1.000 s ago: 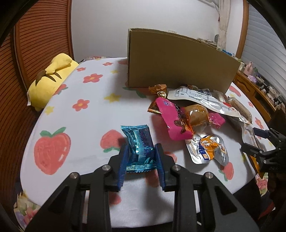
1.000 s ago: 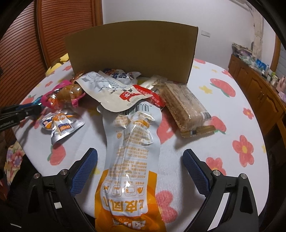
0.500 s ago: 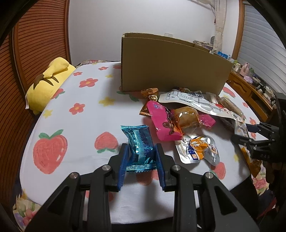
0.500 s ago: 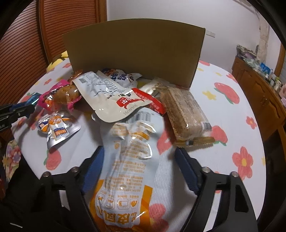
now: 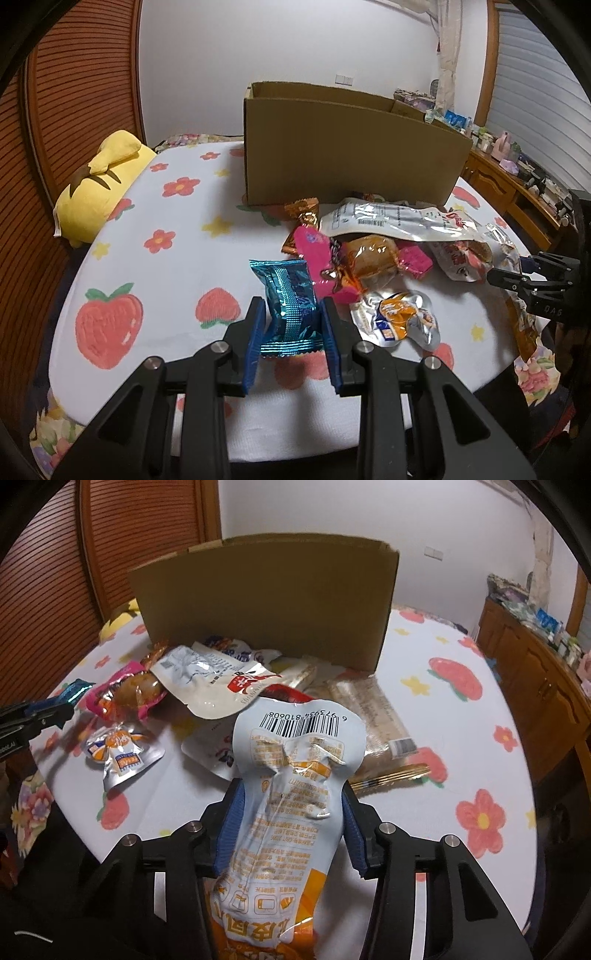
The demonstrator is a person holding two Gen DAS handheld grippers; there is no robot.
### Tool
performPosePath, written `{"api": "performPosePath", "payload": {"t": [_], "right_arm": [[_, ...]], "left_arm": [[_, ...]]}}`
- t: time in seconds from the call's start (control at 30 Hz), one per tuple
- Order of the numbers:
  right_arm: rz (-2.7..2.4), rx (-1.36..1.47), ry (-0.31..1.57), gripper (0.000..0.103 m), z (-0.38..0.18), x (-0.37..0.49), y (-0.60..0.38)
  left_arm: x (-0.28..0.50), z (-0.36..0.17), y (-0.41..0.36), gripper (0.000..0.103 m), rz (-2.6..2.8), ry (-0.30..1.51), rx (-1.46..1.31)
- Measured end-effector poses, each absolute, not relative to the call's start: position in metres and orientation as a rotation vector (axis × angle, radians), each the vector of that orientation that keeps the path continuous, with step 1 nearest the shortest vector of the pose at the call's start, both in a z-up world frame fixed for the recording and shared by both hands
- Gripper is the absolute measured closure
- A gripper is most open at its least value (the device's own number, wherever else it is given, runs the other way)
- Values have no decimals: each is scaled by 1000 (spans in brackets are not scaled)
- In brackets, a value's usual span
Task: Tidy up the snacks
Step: 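Lift both snacks over the box and open both grippers to drop them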
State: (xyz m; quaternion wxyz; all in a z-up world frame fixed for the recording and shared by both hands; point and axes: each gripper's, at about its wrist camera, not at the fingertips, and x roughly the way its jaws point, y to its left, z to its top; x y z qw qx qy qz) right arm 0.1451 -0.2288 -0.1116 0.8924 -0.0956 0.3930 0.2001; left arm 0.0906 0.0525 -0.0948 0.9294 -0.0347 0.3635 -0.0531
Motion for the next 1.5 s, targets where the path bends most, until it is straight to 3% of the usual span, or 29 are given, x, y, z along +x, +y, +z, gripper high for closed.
{"api": "performPosePath", "payload": {"t": [0.8, 1.5], "right_arm": [[415, -215, 649, 58, -31, 152, -233], [524, -259, 462, 58, 42, 237, -174]], "left_arm": [[110, -37, 32, 74, -161, 643, -16], [195, 23, 28, 74, -161, 573, 57]]}}
